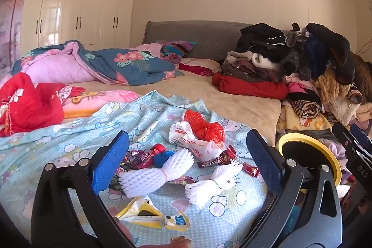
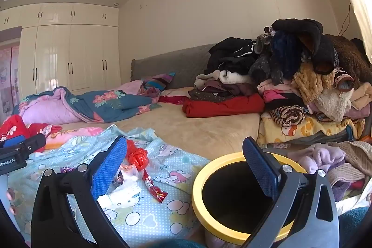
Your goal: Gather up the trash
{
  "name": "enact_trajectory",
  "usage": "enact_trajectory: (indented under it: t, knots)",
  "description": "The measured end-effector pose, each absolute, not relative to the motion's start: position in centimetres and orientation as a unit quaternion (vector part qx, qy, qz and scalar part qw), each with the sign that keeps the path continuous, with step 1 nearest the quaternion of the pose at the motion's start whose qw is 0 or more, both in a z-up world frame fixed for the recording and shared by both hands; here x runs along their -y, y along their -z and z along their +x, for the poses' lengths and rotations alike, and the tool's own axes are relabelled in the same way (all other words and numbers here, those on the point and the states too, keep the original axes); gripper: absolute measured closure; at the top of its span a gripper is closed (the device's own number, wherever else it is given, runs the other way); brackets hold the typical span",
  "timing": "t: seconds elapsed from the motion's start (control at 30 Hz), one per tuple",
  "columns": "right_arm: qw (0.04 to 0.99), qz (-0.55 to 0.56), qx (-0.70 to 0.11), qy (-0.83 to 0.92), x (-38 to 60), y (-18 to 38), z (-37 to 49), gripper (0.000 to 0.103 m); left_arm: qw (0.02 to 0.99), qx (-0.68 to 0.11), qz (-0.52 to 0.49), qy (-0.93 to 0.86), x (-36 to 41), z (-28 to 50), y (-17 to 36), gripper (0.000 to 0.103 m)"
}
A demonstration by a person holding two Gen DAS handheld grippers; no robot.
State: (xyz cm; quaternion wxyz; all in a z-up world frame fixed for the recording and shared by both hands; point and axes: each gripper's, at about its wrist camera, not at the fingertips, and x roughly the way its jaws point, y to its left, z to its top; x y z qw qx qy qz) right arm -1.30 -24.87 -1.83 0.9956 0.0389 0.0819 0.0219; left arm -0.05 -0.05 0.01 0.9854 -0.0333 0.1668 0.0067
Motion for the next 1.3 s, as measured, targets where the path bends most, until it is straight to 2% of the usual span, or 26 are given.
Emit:
enact_trajectory:
  t: [0.2,1.3]
  knots:
    - [0.997,0.027,-0.063,-0.027,24.3,1.5,-2.0,0.006,0.985,-0.170,-0.039,-0.008,0.3,-0.2,0.0,0.010]
    - [0.997,0.020,-0.063,-0.037,24.0,1.2,-2.0,0.006,0.984,-0.169,-0.048,0.000,0.8,-0.3,-0.6,0.010]
